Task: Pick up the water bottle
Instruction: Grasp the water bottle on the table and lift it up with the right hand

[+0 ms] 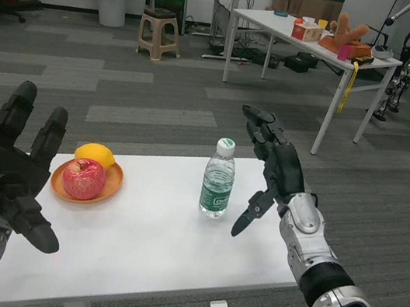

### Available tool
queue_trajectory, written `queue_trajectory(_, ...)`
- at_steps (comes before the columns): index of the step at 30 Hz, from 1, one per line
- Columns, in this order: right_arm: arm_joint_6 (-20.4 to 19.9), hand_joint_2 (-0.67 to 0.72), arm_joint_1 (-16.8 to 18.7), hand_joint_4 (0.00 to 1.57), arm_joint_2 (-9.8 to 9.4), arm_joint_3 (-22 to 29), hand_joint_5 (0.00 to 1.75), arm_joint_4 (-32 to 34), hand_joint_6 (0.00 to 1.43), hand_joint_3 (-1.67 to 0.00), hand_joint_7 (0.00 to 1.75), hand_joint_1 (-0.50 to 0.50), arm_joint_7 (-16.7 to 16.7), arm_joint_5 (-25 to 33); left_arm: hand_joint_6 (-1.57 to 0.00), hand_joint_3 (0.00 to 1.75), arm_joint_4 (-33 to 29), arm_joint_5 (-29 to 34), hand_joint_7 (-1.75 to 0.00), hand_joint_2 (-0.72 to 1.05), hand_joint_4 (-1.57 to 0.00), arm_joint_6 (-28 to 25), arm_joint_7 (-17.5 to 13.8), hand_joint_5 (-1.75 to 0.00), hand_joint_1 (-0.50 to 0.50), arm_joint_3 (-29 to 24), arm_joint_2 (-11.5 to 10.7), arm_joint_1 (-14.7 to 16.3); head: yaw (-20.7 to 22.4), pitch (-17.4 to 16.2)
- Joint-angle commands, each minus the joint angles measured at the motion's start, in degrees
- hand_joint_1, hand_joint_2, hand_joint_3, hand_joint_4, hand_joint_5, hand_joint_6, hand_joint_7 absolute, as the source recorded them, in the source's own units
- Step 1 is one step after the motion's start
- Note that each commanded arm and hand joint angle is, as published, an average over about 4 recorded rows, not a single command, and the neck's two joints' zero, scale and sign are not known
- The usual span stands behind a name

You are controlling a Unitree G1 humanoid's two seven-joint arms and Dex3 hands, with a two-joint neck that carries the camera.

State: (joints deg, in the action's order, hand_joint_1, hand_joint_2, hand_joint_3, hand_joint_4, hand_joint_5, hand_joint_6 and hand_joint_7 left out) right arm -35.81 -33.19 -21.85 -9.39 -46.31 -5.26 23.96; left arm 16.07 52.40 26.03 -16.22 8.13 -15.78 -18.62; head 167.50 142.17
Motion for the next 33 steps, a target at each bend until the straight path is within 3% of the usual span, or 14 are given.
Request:
queue_trajectory(1, 0.5, 0.60, -3.4, 0.00, 0.19, -1.3, 0.00, -4.7, 0.00, 0.00, 0.56, -0.46, 0.8, 0.2, 0.00, 0.07, 0.9, 0.2, 0.00, -0.68, 0.00, 0.3, -0.3, 0.00, -0.50, 0.3, 0.1, -1.2, -0.4, 0.0)
queue_trajectory(19, 1.1, 0.66, -14.2, 0.00, 1.42, -8.1, 0.00, -25.2, 0.00, 0.00, 0.56, -0.46, 4.3, 0.0, 0.00, 0.07, 2.6, 0.2, 0.00, -0.66, 0.00, 0.5, -0.7, 0.00, -0.49, 1.3, 0.9, -2.1, -0.9, -0.6)
queue_trajectory(33, 2.1, 0.66, -16.6, 0.00, 3.13, -14.3, 0.00, -31.6, 0.00, 0.00, 0.56, -0.46, 6.8, -0.1, 0.00, 0.04, 3.0, 1.3, 0.00, -0.64, 0.00, 3.2, -1.0, 0.00, -0.48, 1.5, 1.4, -2.0, 0.1, -0.1)
